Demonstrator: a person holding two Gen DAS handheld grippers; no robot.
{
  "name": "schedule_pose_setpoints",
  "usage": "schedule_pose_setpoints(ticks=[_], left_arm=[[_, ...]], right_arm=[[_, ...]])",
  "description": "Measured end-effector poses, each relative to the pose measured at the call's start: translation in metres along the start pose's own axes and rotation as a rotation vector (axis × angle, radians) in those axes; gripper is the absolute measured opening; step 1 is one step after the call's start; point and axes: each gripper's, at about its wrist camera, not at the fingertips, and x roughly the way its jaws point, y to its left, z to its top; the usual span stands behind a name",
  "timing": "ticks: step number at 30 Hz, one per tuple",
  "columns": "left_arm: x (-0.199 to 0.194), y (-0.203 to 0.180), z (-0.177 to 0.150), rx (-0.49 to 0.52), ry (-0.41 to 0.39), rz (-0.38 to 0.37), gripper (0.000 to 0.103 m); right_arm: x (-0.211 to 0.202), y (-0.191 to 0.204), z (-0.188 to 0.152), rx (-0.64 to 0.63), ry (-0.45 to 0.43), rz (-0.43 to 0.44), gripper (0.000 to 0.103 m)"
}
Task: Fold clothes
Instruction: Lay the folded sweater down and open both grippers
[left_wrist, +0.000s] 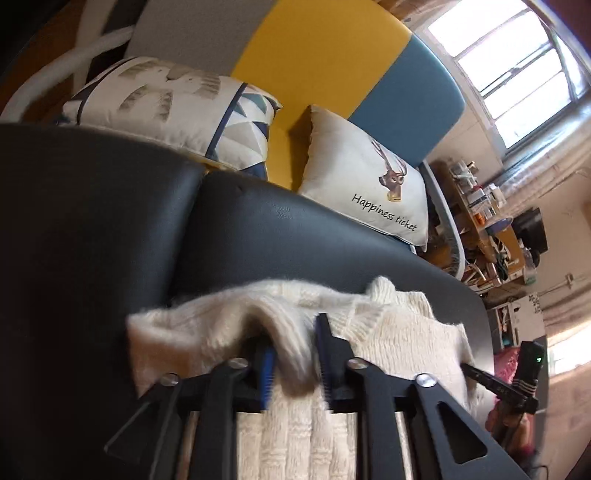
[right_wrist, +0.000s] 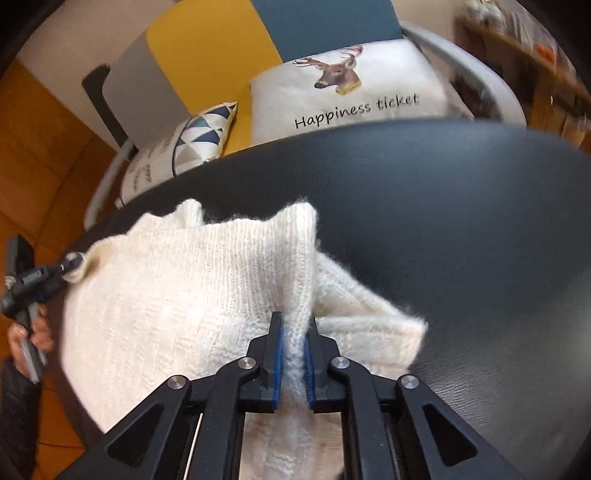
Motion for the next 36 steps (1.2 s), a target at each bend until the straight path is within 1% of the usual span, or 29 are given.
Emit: schedule_pose_setpoints(ticks=[1, 2, 3, 4, 6, 7, 9, 11, 14, 17, 19, 20, 21, 22, 24, 25, 28, 29, 31, 34, 36], left_arm=[[-0.005, 0.003, -0.001, -0.008, -0.006, -0.012, 0.035], [-0.015, 0.005, -0.002, -0.01, -0.026, -0.016, 0.039], [-0.026, 0.008, -0.003, -0.008, -0.043, -0.034, 0.043], [-0.038, 0.011, -0.003, -0.008, -0.061, -0.049, 0.047], [-0.061, 0.02, -0.007, -0.016, -0.1, -0.039, 0.051], [-0.069, 0.024, -0.013, -0.005, -0.102, -0.025, 0.052], [-0.084, 0.032, -0.025, 0.015, -0.104, 0.001, 0.052], [-0.09, 0.039, -0.043, 0.023, -0.079, 0.017, 0.052], [-0.097, 0.05, -0.071, 0.03, -0.049, 0.024, 0.052], [-0.089, 0.056, -0.094, 0.026, -0.005, 0.023, 0.052], [-0.085, 0.059, -0.106, 0.026, 0.008, 0.042, 0.052], [-0.082, 0.06, -0.111, 0.02, 0.026, 0.021, 0.051], [-0.08, 0.058, -0.116, 0.028, 0.035, 0.002, 0.05], [-0.078, 0.054, -0.121, 0.059, 0.043, 0.006, 0.038], [-0.076, 0.046, -0.131, 0.116, 0.06, 0.013, 0.021], [-0.078, 0.047, -0.137, 0.114, 0.061, 0.014, 0.012], [-0.086, 0.049, -0.156, 0.109, 0.065, 0.015, 0.01], [-0.093, 0.051, -0.165, 0.101, 0.065, 0.002, 0.01], [-0.106, 0.054, -0.185, 0.093, 0.065, -0.008, 0.01], [-0.124, 0.058, -0.218, 0.092, 0.067, 0.0, 0.01], [-0.136, 0.065, -0.235, 0.071, 0.064, 0.017, 0.01]], right_arm=[[-0.003, -0.002, -0.001, 0.018, -0.007, 0.026, 0.013], [-0.006, -0.003, -0.001, 0.031, -0.018, 0.039, 0.02], [-0.012, -0.002, -0.001, 0.027, -0.036, 0.027, 0.024], [-0.02, 0.003, -0.001, 0.003, -0.065, -0.001, 0.024], [-0.037, 0.015, -0.004, -0.046, -0.133, -0.064, 0.024], [-0.047, 0.023, -0.007, -0.075, -0.162, -0.084, 0.024], [-0.06, 0.044, -0.015, -0.133, -0.189, -0.077, 0.024], [-0.062, 0.061, -0.026, -0.18, -0.171, -0.053, 0.025], [-0.046, 0.076, -0.043, -0.193, -0.116, -0.041, 0.025], [-0.03, 0.091, -0.06, -0.207, -0.061, -0.029, 0.025], [-0.02, 0.1, -0.071, -0.216, -0.025, -0.021, 0.025], [-0.015, 0.105, -0.077, -0.22, -0.006, -0.017, 0.025], [-0.009, 0.106, -0.081, -0.21, 0.01, -0.033, 0.025], [-0.005, 0.105, -0.086, -0.189, 0.024, -0.038, 0.025], [-0.006, 0.1, -0.091, -0.144, 0.017, -0.024, 0.025], [-0.007, 0.097, -0.094, -0.125, 0.025, -0.015, 0.025], [-0.009, 0.09, -0.11, -0.086, 0.077, 0.005, 0.023], [-0.011, 0.091, -0.12, -0.105, 0.098, -0.008, 0.023], [-0.018, 0.094, -0.144, -0.135, 0.099, -0.031, 0.023], [-0.031, 0.097, -0.176, -0.124, 0.12, 0.015, 0.023], [-0.039, 0.101, -0.198, -0.12, 0.131, 0.052, 0.023]])
